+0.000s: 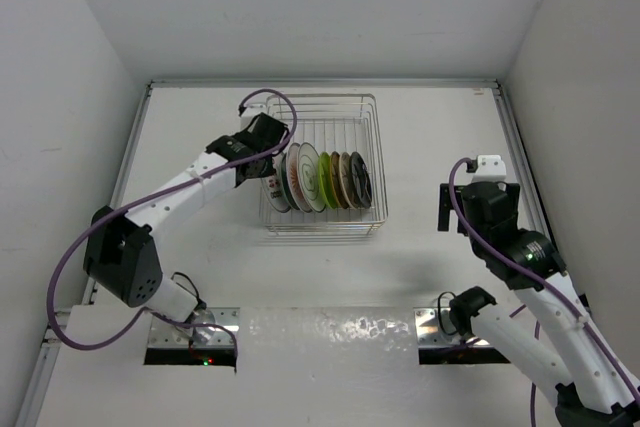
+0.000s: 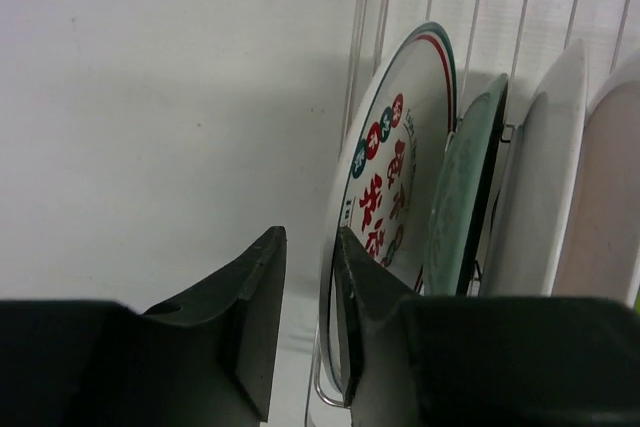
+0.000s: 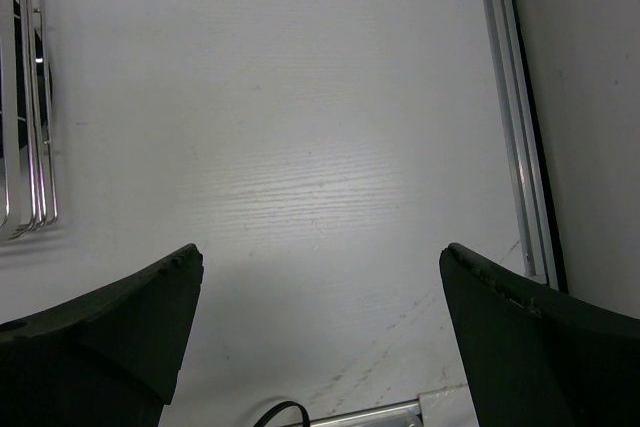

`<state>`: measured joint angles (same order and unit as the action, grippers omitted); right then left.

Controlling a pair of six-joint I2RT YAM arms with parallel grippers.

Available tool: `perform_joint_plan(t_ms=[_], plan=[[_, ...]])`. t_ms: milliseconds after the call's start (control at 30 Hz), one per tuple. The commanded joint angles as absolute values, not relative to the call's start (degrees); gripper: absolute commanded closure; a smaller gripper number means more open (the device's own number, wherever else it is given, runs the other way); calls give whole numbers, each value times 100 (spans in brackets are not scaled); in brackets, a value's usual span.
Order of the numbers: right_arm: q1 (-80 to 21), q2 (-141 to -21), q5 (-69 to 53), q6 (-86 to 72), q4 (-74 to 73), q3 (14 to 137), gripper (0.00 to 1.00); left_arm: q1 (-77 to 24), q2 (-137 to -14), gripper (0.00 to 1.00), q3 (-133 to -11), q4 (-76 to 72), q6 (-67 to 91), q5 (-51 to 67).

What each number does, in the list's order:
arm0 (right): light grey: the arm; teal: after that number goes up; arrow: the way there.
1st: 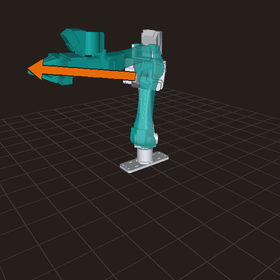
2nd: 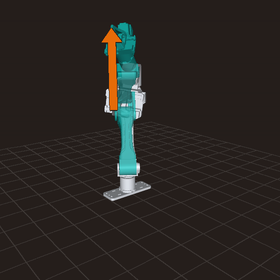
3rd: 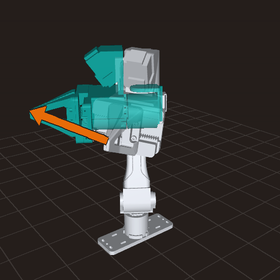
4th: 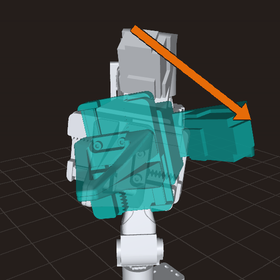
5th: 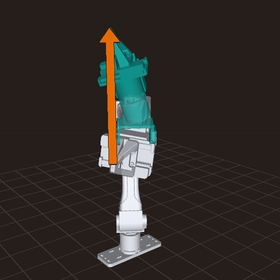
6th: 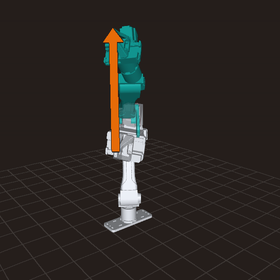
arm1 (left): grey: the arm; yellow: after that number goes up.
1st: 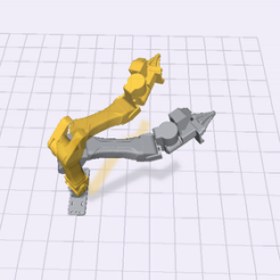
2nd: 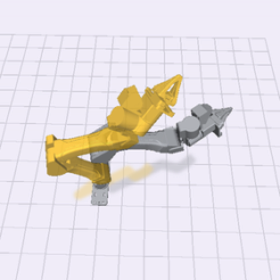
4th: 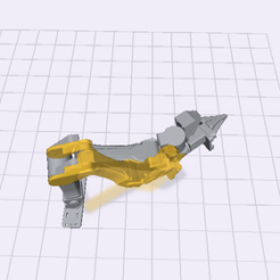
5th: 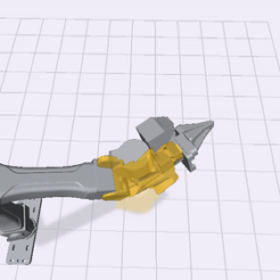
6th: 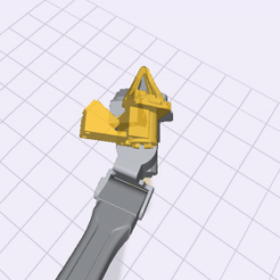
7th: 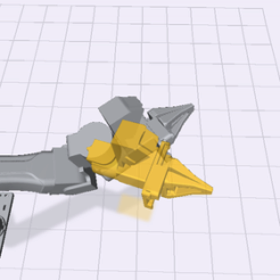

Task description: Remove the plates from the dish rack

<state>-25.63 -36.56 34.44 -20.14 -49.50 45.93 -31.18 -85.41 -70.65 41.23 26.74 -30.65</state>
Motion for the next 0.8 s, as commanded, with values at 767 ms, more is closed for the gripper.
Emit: perform_joint_plan(t_ms=[767], plan=[[-2549, -4182, 2928, -2161, -4343, 4948, 1, -3138, -7629, 100, -9228, 5659, 2382, -4016]])
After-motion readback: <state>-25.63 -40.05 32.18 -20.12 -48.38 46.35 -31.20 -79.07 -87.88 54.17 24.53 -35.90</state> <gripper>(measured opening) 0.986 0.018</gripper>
